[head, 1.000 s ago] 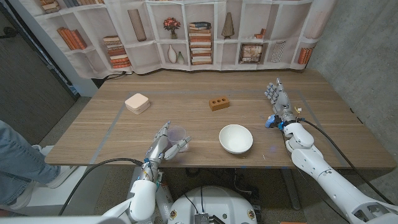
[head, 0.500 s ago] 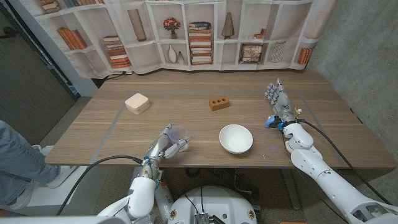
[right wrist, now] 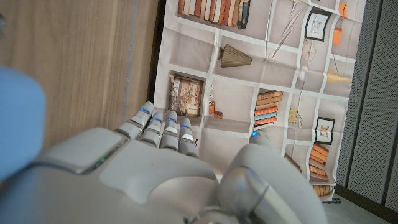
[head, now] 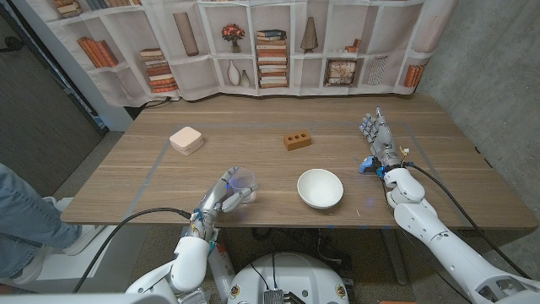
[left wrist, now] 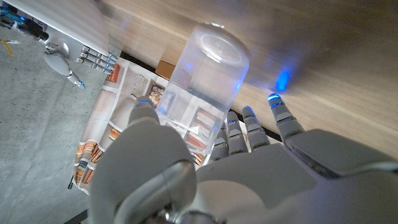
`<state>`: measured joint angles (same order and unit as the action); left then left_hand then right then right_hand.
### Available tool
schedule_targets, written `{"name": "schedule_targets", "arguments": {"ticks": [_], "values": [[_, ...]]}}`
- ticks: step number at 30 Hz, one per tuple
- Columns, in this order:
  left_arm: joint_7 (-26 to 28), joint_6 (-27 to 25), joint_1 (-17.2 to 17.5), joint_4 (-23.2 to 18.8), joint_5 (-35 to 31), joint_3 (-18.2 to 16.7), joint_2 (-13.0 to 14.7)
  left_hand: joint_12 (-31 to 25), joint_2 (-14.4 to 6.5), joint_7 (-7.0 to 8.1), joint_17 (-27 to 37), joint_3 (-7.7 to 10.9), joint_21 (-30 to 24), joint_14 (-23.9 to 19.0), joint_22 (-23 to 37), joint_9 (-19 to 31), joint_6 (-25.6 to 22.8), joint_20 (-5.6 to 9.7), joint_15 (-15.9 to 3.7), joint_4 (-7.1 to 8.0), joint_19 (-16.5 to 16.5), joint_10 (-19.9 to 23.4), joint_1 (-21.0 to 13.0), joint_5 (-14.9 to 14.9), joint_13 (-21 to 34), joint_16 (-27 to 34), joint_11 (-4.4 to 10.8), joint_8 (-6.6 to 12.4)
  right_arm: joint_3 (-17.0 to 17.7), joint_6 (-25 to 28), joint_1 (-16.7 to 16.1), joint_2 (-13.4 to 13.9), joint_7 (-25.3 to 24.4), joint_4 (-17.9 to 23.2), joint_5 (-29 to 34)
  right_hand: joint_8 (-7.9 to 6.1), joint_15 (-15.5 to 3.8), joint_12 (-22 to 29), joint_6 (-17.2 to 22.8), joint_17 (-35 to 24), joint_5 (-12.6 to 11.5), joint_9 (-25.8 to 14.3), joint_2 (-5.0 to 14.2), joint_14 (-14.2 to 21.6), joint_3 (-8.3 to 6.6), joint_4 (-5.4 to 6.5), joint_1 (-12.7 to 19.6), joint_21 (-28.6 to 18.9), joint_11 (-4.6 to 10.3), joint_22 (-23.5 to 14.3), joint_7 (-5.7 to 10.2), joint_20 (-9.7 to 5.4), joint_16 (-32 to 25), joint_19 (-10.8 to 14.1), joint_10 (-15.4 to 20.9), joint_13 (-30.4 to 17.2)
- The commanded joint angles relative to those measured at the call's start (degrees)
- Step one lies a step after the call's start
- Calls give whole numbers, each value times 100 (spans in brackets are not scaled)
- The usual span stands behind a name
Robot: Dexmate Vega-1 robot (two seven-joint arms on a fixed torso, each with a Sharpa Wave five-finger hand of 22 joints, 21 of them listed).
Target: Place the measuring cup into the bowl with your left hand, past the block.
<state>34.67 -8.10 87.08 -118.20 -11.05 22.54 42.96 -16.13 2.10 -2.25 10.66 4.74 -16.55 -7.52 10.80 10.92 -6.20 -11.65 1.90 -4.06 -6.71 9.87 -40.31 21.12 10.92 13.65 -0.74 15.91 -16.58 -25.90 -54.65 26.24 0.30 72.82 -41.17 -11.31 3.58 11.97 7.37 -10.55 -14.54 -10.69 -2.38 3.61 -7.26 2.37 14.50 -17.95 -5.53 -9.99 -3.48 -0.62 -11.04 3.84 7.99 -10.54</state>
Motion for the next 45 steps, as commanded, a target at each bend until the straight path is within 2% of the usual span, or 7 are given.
{"name": "schedule_targets", "arguments": {"ticks": [1,10,12,16,28,34,45], "values": [[-92,176,-111,89,146,-17,44,-40,-15,34,4,21,-45,-170,5,11,-166,-17,-83,-70,-147,176,-147,-11,20,35,59,34,5,21,-17,-14,-54,25,3,3,3,23,22,-8,31,-13,2,34,0,4,53,37,15,-20,40,21,-3,30,50,-9],[-48,541,-181,235,301,-71,-41,-59,-155,117,5,104,-73,-443,5,12,-556,54,-186,-141,-364,477,-369,-46,22,47,242,98,11,13,-22,-11,-67,31,11,6,2,21,17,-9,32,-14,5,39,7,4,47,53,10,-20,41,22,-2,36,49,-9],[-55,632,-197,275,355,-88,-65,-64,-290,184,2,196,-108,-661,7,13,-939,86,-271,-208,-550,695,-574,-86,21,57,335,179,10,1,-23,-7,-58,31,17,4,4,22,20,-9,32,-14,5,39,8,4,46,55,11,-20,39,22,-2,37,50,-9],[-109,718,-213,291,406,-110,-61,-82,-406,228,5,280,-181,-966,13,11,-1234,64,-333,-264,-827,981,-756,-167,23,96,486,216,21,5,-38,-7,-84,54,11,5,0,20,18,-9,33,-14,7,40,11,4,43,65,15,-21,37,26,-1,36,46,-9],[-194,896,-215,338,528,-149,-102,-55,-499,320,14,367,-401,-1433,26,11,-1637,90,-387,-330,-1509,1353,-987,-335,29,132,573,233,56,8,-89,27,-108,129,-5,2,-1,19,30,-8,34,-14,15,43,17,4,39,88,23,-22,37,24,1,45,46,-10],[-289,1057,-209,395,678,-185,-112,-31,-566,347,36,382,-442,-1619,34,14,-1732,61,-302,-292,-1634,1425,-980,-394,35,173,563,229,67,16,-118,38,-127,163,-11,1,0,19,33,-8,34,-14,17,49,21,2,38,98,13,-22,35,23,0,51,47,-10],[-377,1586,-156,580,912,-290,-159,78,-605,426,70,349,-446,-1561,43,20,-1534,-15,-218,-205,-1674,1292,-868,-496,48,115,483,92,54,34,-135,61,-138,203,20,2,-15,20,32,-7,35,-14,22,56,27,-2,39,118,30,-23,41,18,1,67,51,-10]]}}
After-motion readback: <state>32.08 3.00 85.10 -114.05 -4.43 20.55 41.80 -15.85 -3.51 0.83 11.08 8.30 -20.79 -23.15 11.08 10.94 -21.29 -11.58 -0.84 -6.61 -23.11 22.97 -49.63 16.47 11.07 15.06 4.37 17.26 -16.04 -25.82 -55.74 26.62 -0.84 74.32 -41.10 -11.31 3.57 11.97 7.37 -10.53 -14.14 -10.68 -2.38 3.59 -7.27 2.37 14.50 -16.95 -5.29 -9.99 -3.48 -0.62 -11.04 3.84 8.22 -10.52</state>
